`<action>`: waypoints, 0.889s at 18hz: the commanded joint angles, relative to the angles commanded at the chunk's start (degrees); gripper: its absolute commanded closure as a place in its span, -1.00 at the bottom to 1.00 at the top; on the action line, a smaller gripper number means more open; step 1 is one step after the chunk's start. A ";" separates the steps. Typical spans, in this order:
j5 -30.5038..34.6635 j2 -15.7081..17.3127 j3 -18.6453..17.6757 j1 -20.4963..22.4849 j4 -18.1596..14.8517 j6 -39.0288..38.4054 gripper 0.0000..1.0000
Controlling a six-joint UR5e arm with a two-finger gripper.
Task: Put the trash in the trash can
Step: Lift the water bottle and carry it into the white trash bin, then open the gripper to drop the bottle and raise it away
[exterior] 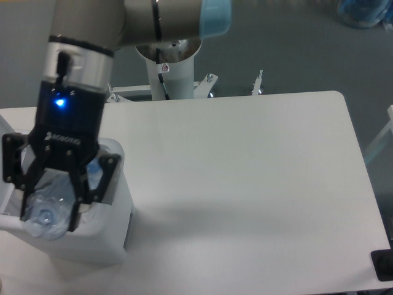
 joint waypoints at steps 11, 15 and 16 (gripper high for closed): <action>0.26 0.26 -5.45 -1.94 0.00 -0.09 -0.37; 0.26 0.35 -6.07 -1.94 0.00 0.09 -0.73; 0.26 0.53 -6.07 -1.94 0.00 0.09 -0.82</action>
